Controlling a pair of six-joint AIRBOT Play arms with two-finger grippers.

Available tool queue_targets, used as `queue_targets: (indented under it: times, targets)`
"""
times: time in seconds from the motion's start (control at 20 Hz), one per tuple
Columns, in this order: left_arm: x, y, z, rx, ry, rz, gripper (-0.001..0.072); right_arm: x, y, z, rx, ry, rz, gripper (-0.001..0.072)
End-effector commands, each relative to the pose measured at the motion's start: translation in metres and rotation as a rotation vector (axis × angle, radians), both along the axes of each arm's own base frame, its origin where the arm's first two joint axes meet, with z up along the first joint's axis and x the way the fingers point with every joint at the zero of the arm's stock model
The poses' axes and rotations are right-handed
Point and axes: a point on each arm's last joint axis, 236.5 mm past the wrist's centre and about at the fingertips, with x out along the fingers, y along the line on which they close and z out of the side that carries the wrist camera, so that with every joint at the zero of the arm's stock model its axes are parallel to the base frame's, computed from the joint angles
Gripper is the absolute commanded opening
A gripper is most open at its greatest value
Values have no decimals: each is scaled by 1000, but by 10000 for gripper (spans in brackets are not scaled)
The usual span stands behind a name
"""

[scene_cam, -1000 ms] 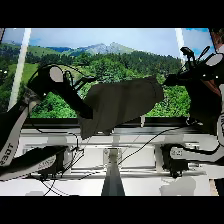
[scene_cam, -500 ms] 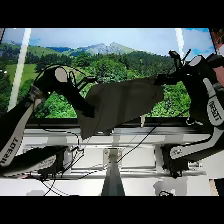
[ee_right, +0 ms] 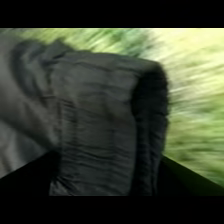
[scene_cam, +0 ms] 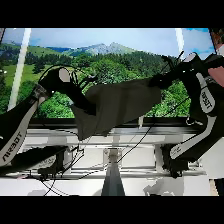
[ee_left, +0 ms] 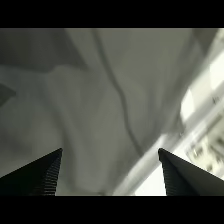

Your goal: Fold the clothes and pants, and hang the long-sleeved shirts on hangers.

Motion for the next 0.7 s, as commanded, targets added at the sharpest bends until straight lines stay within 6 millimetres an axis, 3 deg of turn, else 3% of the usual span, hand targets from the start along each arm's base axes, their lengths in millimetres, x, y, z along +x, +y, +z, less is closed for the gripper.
queue_targets:
  times: [0.0, 0.2, 0.4, 0.55, 0.6, 0.65]
  targets:
    - [31, -8, -16, -11, -96, 61, 699, -13, 43, 20, 207, 92, -12, 671]
    - [54, -13, -34, -12, -155, 110, 699, -32, 81, 10, 187, 114, 86, 671]
    - [58, -12, -48, 1, -146, 120, 699, -61, 133, 9, 177, 125, 244, 654]
    - [69, -14, -49, -6, -187, 140, 699, -86, 167, 7, 189, 83, 409, 193]
    - [71, -14, -49, -8, -195, 144, 699, -90, 175, 7, 188, 75, 440, 116]
    - [72, -14, -48, -7, -199, 144, 700, -91, 182, 9, 189, 50, 469, 83]
